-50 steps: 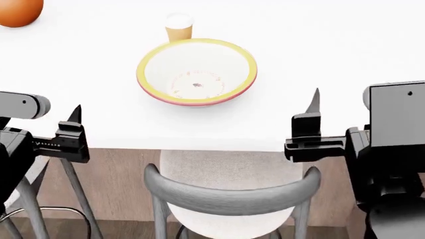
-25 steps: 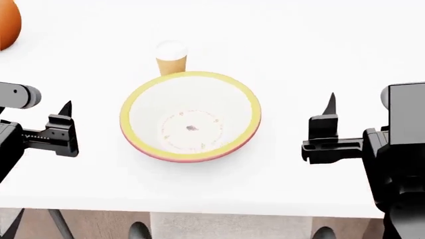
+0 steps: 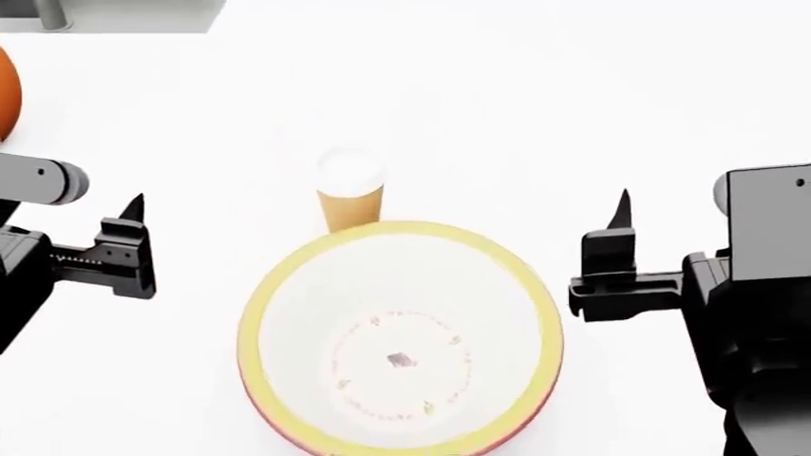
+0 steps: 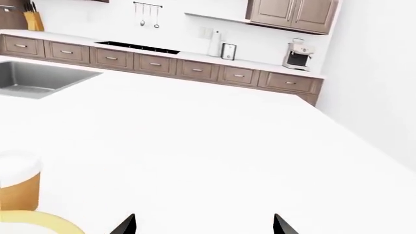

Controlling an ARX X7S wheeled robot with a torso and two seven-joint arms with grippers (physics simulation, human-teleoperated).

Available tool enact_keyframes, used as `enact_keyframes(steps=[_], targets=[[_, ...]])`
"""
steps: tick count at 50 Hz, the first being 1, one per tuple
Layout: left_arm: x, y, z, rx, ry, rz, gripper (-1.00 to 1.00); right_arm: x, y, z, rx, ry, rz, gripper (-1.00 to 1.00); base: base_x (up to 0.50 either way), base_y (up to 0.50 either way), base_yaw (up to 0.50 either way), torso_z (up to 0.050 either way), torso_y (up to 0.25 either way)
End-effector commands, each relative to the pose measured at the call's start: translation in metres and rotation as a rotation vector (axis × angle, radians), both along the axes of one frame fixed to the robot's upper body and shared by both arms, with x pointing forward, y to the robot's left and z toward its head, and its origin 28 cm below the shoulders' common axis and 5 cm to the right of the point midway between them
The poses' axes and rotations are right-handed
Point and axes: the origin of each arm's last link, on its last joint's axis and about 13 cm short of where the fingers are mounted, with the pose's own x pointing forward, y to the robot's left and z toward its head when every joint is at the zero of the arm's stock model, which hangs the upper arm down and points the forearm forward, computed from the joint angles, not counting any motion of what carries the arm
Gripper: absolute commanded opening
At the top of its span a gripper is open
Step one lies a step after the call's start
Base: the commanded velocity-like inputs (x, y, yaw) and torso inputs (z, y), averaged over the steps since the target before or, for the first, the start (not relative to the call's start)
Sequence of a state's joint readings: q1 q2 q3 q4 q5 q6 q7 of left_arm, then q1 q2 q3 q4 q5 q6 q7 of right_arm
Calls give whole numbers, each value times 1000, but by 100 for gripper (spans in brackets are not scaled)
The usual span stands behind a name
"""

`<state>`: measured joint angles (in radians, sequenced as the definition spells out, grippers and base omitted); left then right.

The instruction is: Place the cup inside the bowl on the dining table and move the bowl to any counter.

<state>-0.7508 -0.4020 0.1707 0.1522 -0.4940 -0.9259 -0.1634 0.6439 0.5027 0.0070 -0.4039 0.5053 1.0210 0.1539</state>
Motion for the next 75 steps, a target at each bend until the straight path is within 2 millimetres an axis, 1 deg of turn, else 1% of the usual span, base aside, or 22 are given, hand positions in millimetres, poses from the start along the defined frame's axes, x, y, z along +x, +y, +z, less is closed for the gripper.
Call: enact_keyframes(steps=[1, 14, 16, 19, 25, 27, 29, 30, 32, 35, 40, 43, 52, 58, 61, 67, 75], targets=[[1, 0, 0, 9, 11, -5, 100, 1, 1, 0, -12, 17, 10, 100, 394, 118, 0, 0, 0], [-1, 5, -5, 1, 20, 2, 100, 2, 2, -1, -5, 25, 13, 100, 385, 113, 0, 0, 1], [0, 2, -6, 2, 23, 0, 100, 2, 3, -1, -5, 29, 15, 100, 225, 68, 0, 0, 0], [0, 3, -6, 1, 24, 1, 100, 3, 4, -2, 1, 35, 23, 100, 31, 0, 0, 0, 0], [0, 3, -10, -4, 33, 3, 100, 3, 10, 5, 0, 46, 113, 100, 0, 0, 0, 0, 0], [0, 3, -12, -5, 37, 2, 100, 7, 19, 9, -43, 95, 221, 100, 0, 0, 0, 0, 0], [0, 3, -12, -6, 39, -1, 100, 11, 24, 13, -14, 94, 278, 100, 0, 0, 0, 0, 0], [0, 4, -13, -7, 40, 0, 100, 13, 25, 13, -36, 111, 279, 100, 0, 0, 0, 0, 0], [0, 4, -14, -8, 43, 1, 100, 18, 28, 16, -24, 121, 312, 100, 0, 0, 0, 0, 0], [-1, 6, -15, -13, 44, 3, 100, 24, 36, 20, -17, 134, 412, 100, 0, 0, 0, 0, 0], [1, 6, -17, -14, 52, 6, 100, 36, 45, 20, -46, 172, 477, 100, 0, 0, 0, 0, 0], [1, 7, -17, -18, 54, 5, 100, 45, 48, 17, -63, 197, 495, 100, 0, 0, 0, 0, 0], [3, 6, -24, -18, 68, 8, 100, 60, 57, 16, -93, 263, 560, 100, 0, 0, 0, 0, 0], [3, 6, -21, -15, 66, 6, 100, 75, 63, 15, -110, 300, 581, 100, 0, 0, 0, 0, 0], [1, 9, -21, -18, 66, 6, 100, 78, 65, 18, -117, 311, 602, 100, 0, 0, 0, 0, 3], [-2, 10, -24, -15, 73, 0, 100, 81, 67, 15, -131, 343, 604, 100, 0, 0, 0, 0, 0], [-1, 11, -27, -18, 82, 3, 100, 97, 70, 10, -119, 362, 599, 100, 0, 0, 0, 0, 0]])
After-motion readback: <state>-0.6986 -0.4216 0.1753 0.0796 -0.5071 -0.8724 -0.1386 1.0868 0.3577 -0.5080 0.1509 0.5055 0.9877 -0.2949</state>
